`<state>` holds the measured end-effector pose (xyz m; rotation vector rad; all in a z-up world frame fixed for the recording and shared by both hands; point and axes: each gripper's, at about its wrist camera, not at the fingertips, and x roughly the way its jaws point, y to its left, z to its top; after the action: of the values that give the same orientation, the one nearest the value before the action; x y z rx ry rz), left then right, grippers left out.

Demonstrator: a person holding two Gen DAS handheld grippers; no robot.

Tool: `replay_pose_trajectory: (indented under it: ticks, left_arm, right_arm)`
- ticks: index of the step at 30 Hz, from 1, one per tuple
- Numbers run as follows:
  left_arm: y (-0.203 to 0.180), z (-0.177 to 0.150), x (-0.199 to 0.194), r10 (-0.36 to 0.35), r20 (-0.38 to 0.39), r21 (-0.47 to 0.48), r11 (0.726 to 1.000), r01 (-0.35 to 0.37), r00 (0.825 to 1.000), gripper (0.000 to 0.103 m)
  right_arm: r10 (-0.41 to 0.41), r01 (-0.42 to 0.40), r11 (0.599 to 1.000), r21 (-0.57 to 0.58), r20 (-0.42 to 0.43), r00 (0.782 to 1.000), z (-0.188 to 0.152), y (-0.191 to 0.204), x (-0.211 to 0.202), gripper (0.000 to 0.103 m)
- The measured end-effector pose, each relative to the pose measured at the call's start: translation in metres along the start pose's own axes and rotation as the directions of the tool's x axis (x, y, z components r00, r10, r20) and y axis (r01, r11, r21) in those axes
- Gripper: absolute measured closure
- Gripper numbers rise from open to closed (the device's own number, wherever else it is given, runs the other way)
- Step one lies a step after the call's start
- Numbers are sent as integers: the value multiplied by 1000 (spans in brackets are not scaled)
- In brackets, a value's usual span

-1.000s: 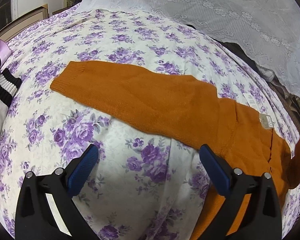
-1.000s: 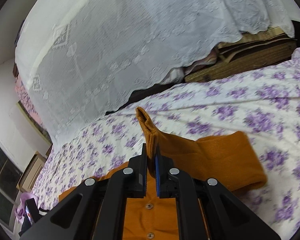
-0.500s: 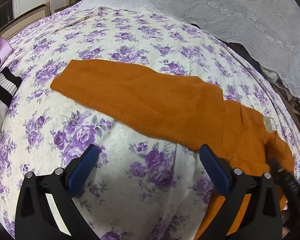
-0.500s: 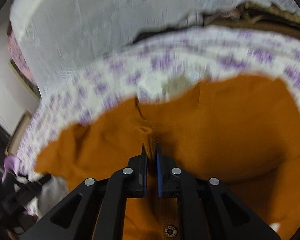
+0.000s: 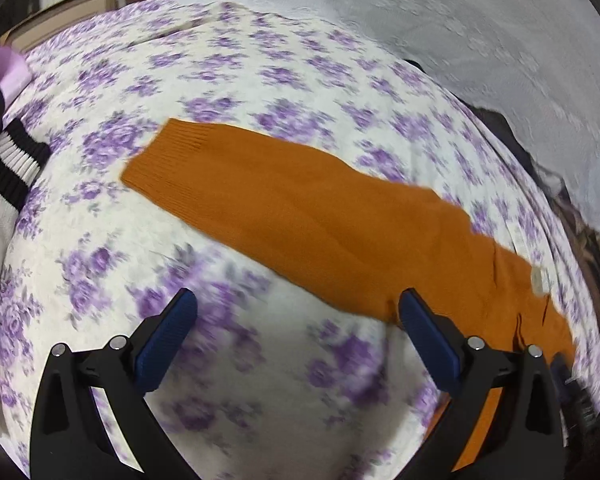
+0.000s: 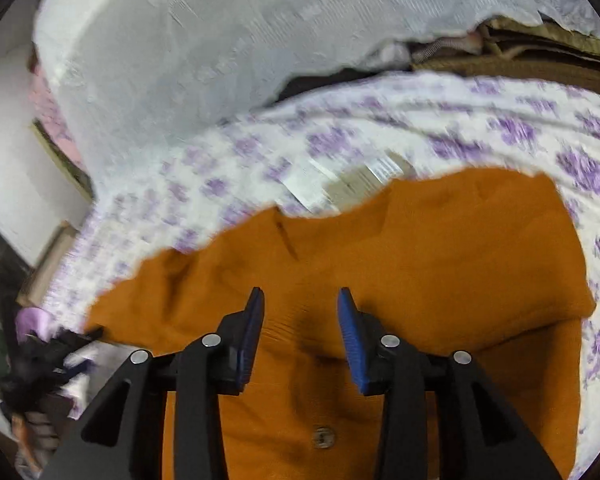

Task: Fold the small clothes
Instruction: 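Open the right tool to release the sleeve onto the body, then grasp the other sleeve cuff with the left tool and lift it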

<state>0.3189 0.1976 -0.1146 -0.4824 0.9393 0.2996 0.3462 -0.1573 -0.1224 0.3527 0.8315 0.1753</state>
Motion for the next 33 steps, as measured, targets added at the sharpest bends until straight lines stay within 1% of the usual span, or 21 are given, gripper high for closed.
replay_pose_trajectory:
  ticks: [1,2,4,7,9,11,13,15,16,19,21,22,23,24,25,26,27,28,29,31,33]
  left_arm:
    - [5,4,1,3,-3,-16,1000,-3,1000,4]
    - [13,8,3,5,-9,-41,999,-5,1000,4]
    - [28,15,7,-10,-26,-94,996,7,1000,4]
    - [51,26,15,-56,-60,-167,985,45,997,4]
    - [64,31,20,-102,-69,-209,974,85,992,4]
    - [73,36,21,-157,-61,-238,961,139,986,4]
    - [81,42,23,-208,-40,-262,946,190,977,4]
    - [91,48,27,-271,-13,-291,922,255,963,4]
    - [100,52,30,-312,4,-318,900,297,950,4]
    - [114,56,34,-390,42,-372,849,376,920,5]
    - [117,58,34,-400,59,-369,843,392,915,7]
    - [118,59,35,-398,65,-366,843,393,915,11]
    - [118,60,36,-385,69,-360,851,383,920,14]
    - [118,60,36,-372,69,-354,858,371,926,24]
    - [118,62,38,-358,68,-347,867,359,931,37]
    - [117,63,40,-346,66,-339,874,347,936,41]
    - [119,63,41,-345,63,-340,875,345,936,52]
    - [120,63,42,-345,59,-342,875,344,937,61]
    - [121,63,44,-350,58,-348,871,348,935,67]
    - [123,63,48,-384,49,-360,854,375,922,90]
    - [125,61,48,-390,42,-362,852,378,920,95]
  right_arm:
    - [-31,31,999,-9,-57,998,-4,-3,14,65]
    - [-45,43,999,-25,-81,996,-9,-5,24,66]
    - [-51,49,997,-56,-48,998,-13,-2,20,65]
    - [-39,37,998,-47,-28,999,-14,-2,6,65]
    - [-6,6,999,-37,-7,1000,-16,-6,-8,62]
    - [2,-1,999,-35,16,1000,-20,-13,-23,60]
    - [3,-2,1000,-27,34,999,-23,-22,-35,60]
    - [12,-12,1000,-7,53,999,-27,-37,-51,60]
    - [13,-13,1000,-3,60,998,-29,-42,-56,60]
    - [2,-3,1000,7,101,995,-36,-64,-78,60]
    - [-4,3,1000,10,128,992,-42,-76,-88,60]
    - [-5,3,1000,12,136,991,-43,-80,-90,60]
    - [-4,1,1000,19,145,989,-46,-87,-92,60]
    - [-3,-1,1000,27,143,990,-46,-90,-91,60]
    - [1,-7,999,41,139,990,-46,-95,-89,61]
    - [13,-22,998,64,129,992,-46,-101,-86,61]
    - [25,-34,996,80,119,993,-47,-104,-84,61]
    - [35,-46,994,97,107,994,-47,-109,-80,61]
    - [38,-48,993,107,99,994,-48,-110,-77,61]
    - [48,-58,990,130,85,995,-49,-114,-71,61]
    - [53,-64,988,140,81,995,-50,-115,-69,62]
